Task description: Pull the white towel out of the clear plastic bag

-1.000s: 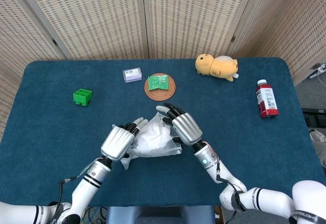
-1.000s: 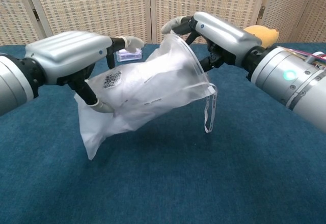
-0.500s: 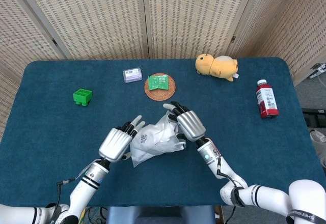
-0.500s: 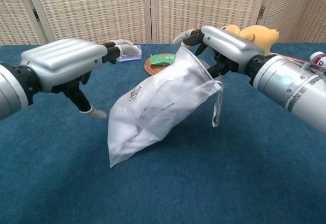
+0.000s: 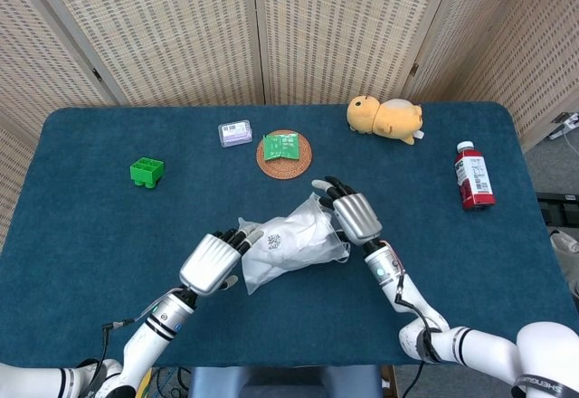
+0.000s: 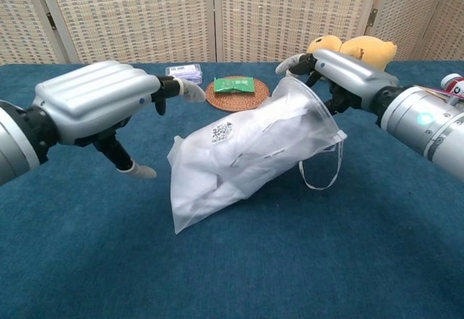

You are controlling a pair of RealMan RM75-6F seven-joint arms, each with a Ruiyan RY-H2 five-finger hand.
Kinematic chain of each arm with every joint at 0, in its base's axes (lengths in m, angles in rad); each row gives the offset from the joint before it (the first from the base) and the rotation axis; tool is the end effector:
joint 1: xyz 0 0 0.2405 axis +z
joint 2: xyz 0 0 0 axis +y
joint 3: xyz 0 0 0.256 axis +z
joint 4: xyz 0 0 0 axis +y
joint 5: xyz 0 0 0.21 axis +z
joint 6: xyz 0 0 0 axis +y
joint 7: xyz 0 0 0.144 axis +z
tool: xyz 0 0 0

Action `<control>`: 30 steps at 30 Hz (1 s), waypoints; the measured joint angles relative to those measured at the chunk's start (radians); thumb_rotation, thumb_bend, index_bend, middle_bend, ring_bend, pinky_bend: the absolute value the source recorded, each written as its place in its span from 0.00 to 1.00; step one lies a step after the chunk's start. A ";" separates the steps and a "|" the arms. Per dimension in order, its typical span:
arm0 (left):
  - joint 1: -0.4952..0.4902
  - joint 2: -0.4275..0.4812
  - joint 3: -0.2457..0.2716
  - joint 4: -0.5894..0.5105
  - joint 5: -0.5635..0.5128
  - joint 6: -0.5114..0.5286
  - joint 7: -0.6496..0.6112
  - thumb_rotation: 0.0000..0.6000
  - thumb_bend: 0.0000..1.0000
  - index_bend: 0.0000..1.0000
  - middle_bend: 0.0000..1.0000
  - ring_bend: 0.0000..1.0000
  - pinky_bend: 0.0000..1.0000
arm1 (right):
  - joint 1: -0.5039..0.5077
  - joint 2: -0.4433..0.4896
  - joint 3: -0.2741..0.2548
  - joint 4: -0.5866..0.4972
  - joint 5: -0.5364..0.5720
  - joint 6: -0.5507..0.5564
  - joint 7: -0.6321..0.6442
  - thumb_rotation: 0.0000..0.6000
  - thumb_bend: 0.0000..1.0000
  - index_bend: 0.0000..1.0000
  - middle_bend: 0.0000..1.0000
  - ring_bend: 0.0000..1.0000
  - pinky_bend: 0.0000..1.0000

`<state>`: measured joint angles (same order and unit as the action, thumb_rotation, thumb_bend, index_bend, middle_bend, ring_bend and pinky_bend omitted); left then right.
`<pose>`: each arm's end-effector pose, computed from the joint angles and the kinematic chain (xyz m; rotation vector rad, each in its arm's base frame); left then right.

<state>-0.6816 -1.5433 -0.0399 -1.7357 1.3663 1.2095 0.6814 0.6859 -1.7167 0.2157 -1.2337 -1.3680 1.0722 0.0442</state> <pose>-0.1023 0.2661 -0.0092 -1.9987 -0.5183 -1.0274 -0.1488 -0.3486 -0.0336 1.7291 -1.0540 1.2615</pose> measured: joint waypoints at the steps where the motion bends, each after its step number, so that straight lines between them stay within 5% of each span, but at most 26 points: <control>1: 0.001 0.000 0.001 0.002 0.005 -0.002 -0.002 1.00 0.02 0.20 0.23 0.37 0.61 | -0.001 0.000 -0.001 0.003 0.001 0.000 0.002 1.00 0.59 0.75 0.18 0.07 0.26; 10: 0.003 -0.008 0.009 0.024 0.042 -0.023 -0.002 1.00 0.02 0.30 0.39 0.47 0.68 | -0.012 0.010 -0.006 0.015 0.003 0.008 0.021 1.00 0.59 0.75 0.18 0.07 0.26; 19: -0.006 -0.022 0.021 0.059 0.078 -0.059 0.012 1.00 0.02 0.35 0.70 0.66 0.83 | -0.016 0.007 -0.009 0.038 0.009 0.003 0.036 1.00 0.59 0.75 0.18 0.07 0.26; 30: 0.004 -0.059 0.034 0.108 0.100 -0.078 -0.008 1.00 0.02 0.45 0.72 0.67 0.84 | -0.024 -0.021 -0.014 0.112 0.045 -0.033 0.056 1.00 0.59 0.75 0.18 0.07 0.26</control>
<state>-0.6773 -1.6020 -0.0062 -1.6277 1.4663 1.1312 0.6735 0.6622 -1.7381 0.2014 -1.1214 -1.3233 1.0391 0.1005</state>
